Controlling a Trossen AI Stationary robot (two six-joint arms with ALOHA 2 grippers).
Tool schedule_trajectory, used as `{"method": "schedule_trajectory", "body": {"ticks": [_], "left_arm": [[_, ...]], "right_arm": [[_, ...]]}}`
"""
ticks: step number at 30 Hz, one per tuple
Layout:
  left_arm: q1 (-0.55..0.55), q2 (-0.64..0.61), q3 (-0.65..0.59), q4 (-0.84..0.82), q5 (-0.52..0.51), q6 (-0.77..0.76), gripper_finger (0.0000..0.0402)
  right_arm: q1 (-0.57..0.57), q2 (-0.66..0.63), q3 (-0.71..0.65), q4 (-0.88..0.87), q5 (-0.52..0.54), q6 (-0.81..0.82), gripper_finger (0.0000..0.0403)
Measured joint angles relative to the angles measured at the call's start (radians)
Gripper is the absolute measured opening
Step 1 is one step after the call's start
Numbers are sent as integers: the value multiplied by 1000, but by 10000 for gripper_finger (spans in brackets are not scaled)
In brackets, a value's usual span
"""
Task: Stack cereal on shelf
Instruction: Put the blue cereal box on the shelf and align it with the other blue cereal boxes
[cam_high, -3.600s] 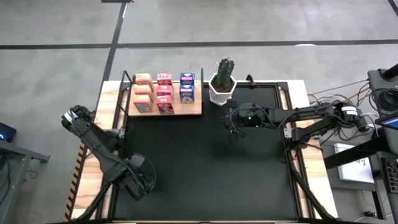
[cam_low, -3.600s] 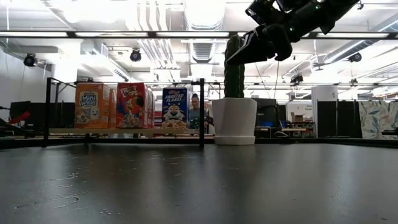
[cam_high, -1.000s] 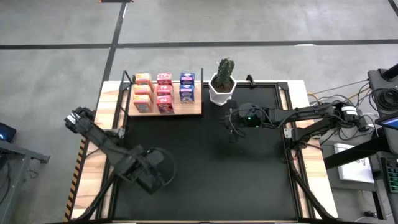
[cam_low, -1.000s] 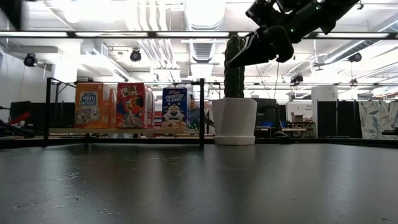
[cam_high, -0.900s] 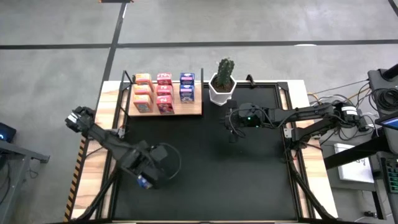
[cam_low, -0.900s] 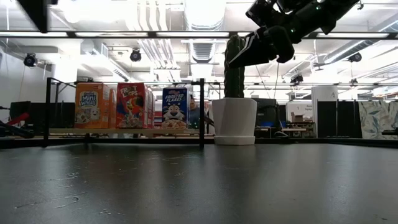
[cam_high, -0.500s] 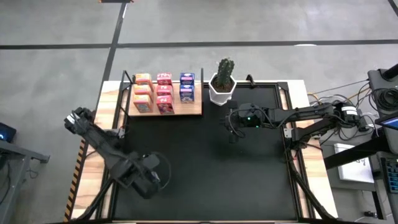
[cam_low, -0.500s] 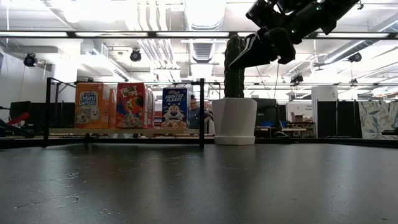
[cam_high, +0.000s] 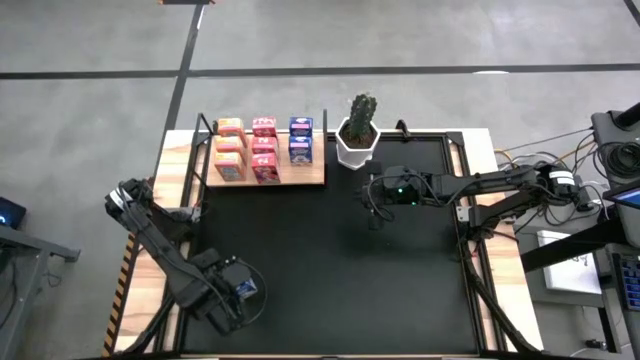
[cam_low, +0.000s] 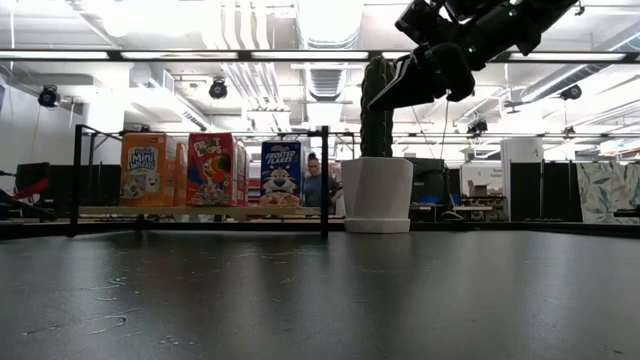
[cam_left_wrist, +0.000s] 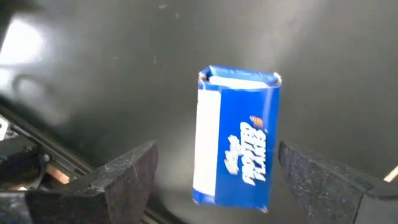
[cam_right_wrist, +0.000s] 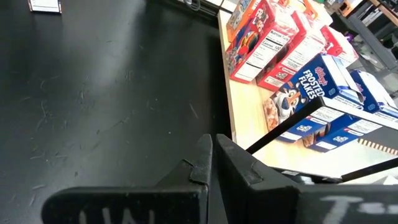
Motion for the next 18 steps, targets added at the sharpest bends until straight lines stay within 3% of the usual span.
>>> {"method": "schedule_trajectory", "body": {"ticks": [18], "left_arm": [[0, 0, -30, 23, -4, 0, 219]], "right_arm": [[0, 0, 0, -1, 0, 2, 11]]}}
